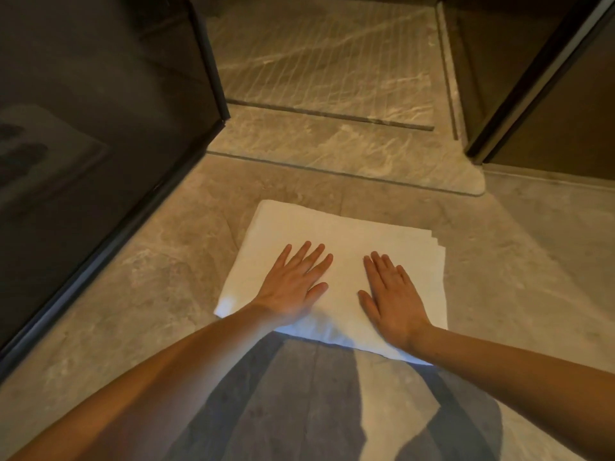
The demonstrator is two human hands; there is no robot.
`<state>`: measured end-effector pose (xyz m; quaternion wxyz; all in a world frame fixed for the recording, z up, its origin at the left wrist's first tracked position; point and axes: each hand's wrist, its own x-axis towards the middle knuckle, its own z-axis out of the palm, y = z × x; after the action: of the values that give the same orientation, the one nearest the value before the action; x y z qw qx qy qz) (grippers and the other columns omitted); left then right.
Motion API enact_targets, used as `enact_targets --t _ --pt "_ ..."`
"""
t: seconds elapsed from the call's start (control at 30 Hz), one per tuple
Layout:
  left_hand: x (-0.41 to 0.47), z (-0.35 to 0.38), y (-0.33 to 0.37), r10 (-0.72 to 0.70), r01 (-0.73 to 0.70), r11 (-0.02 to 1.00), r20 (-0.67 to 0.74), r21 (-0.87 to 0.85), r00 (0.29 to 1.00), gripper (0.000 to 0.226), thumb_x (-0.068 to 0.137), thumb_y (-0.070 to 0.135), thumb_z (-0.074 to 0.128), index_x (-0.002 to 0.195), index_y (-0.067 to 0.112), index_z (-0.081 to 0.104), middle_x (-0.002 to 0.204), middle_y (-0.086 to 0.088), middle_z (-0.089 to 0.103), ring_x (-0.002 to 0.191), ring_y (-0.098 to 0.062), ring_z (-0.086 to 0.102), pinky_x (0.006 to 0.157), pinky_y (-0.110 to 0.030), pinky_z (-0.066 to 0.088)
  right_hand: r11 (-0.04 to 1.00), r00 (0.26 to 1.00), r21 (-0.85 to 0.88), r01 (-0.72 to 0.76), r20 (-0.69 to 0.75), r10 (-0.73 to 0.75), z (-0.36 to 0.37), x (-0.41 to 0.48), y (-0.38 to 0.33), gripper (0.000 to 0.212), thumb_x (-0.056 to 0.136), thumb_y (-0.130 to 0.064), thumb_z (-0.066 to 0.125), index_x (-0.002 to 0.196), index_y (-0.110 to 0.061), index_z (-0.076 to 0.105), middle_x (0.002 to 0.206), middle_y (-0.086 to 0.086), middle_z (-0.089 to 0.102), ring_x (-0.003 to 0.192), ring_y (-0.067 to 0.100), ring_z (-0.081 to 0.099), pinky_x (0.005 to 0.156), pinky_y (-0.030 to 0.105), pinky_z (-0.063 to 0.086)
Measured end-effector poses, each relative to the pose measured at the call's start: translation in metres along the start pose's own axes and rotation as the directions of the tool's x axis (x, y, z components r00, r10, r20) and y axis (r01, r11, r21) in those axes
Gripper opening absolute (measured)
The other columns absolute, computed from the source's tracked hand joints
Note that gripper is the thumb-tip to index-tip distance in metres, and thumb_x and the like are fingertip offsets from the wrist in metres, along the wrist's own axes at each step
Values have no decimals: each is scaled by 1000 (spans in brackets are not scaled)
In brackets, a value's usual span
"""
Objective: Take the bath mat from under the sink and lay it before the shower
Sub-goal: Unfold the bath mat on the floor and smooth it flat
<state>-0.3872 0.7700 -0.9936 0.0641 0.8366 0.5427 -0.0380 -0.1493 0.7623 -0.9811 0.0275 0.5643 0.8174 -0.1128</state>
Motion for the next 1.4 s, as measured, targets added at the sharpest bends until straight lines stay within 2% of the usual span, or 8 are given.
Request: enact_targets --t 0.2,0.47,0.57,0.7,0.83,0.93,1.13,1.4 --pt "-5 11 -3 15 -25 996 -105 -90 994 57 101 50 17 154 30 12 162 6 9 149 -17 3 120 -43 2 999 999 -7 36 -31 -36 12 0 10 67 97 -54 11 156 -22 0 163 -1 -1 150 17 -3 121 35 0" --pt "-3 1 17 -28 15 993 -106 -118 994 59 99 45 15 154 24 14 162 5 12 149 -16 4 120 -40 -3 998 999 51 43 -27 -42 2 17 -1 66 97 -50 16 155 -20 1 163 -1 1 149 14 -7 119 32 -8" --pt "-6 5 27 33 -47 991 -116 -126 993 58 101 43 15 154 21 15 162 4 11 149 -14 2 121 -39 -2 993 994 43 107 -32 -105 2 21 -11 62 101 -46 19 156 -20 4 163 -1 2 148 10 -8 120 31 -8" --pt "-15 7 4 -2 -27 983 -158 -184 988 58 101 44 21 154 19 20 161 2 15 149 -14 4 121 -39 5 994 994 38 104 -29 -103 8 14 -1 62 101 -48 15 155 -24 -1 163 -5 -2 147 7 -11 120 31 -8" --pt "-33 15 -41 -125 108 986 -137 -127 983 63 100 49 9 155 20 8 162 3 4 148 -9 -6 120 -31 -4 998 998 38 48 -52 -46 5 -1 36 65 99 -50 15 156 -21 3 163 -4 3 148 8 -6 120 27 -7" --pt "-43 16 -61 -189 175 976 -103 -130 977 64 100 51 12 155 19 4 162 4 -1 147 -6 -9 116 -23 -12 999 999 38 21 -50 -19 5 -7 48 68 97 -53 12 156 -19 4 162 -4 2 148 8 -5 119 24 -8" --pt "-43 17 -64 -193 183 977 -89 -110 977 66 97 56 3 153 21 -5 160 5 -10 144 -3 -20 114 -20 -17 1000 998 24 18 -67 -16 6 -8 49 70 96 -53 9 156 -18 4 163 -1 3 148 8 -6 119 25 -8" --pt "-8 -4 -84 -150 142 973 -34 -180 988 60 101 48 19 154 21 13 162 4 2 147 -10 -5 118 -29 1 999 997 25 31 -70 -29 7 -7 48 70 96 -51 11 156 -15 7 163 1 6 148 9 -5 120 27 -7"
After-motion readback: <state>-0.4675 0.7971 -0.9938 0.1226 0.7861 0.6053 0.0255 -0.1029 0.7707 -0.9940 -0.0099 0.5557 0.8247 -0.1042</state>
